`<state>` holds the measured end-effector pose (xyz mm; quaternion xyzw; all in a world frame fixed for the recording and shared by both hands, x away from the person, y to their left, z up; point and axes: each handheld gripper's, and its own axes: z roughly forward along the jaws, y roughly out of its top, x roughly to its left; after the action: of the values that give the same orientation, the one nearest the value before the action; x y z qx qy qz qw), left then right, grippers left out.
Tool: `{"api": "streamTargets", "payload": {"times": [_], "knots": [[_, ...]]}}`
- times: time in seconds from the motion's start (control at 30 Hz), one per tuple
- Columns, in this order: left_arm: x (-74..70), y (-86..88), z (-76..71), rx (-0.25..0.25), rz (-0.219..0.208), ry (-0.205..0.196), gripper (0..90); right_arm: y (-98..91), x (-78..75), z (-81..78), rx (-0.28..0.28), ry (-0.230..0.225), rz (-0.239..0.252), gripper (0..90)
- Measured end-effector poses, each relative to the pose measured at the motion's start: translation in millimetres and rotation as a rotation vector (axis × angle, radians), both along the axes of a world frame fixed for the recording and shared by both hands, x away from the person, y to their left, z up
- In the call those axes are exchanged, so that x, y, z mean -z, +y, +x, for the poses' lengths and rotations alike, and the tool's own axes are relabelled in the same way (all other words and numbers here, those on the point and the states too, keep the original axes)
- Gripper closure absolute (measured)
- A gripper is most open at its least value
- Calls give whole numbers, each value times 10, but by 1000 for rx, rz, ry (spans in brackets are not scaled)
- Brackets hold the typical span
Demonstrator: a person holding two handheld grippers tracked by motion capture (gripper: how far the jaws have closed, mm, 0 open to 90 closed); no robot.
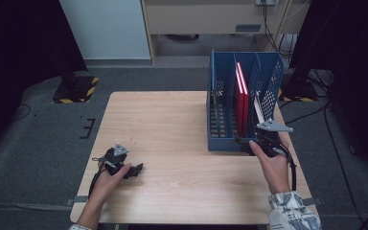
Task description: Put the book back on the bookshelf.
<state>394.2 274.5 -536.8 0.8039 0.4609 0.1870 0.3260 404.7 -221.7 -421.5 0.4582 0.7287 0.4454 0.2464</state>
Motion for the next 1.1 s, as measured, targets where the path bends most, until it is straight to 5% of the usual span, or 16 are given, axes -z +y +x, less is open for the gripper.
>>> {"api": "streamTargets", "payload": {"times": [0.5,1.1], "knots": [[-1,-1,-4,4,3,1,0,430,-37,-148,-117,-7,-29,77],[-1,-5,-8,8,2,0,0,789,113,-318,-217,33,-68,79]]}}
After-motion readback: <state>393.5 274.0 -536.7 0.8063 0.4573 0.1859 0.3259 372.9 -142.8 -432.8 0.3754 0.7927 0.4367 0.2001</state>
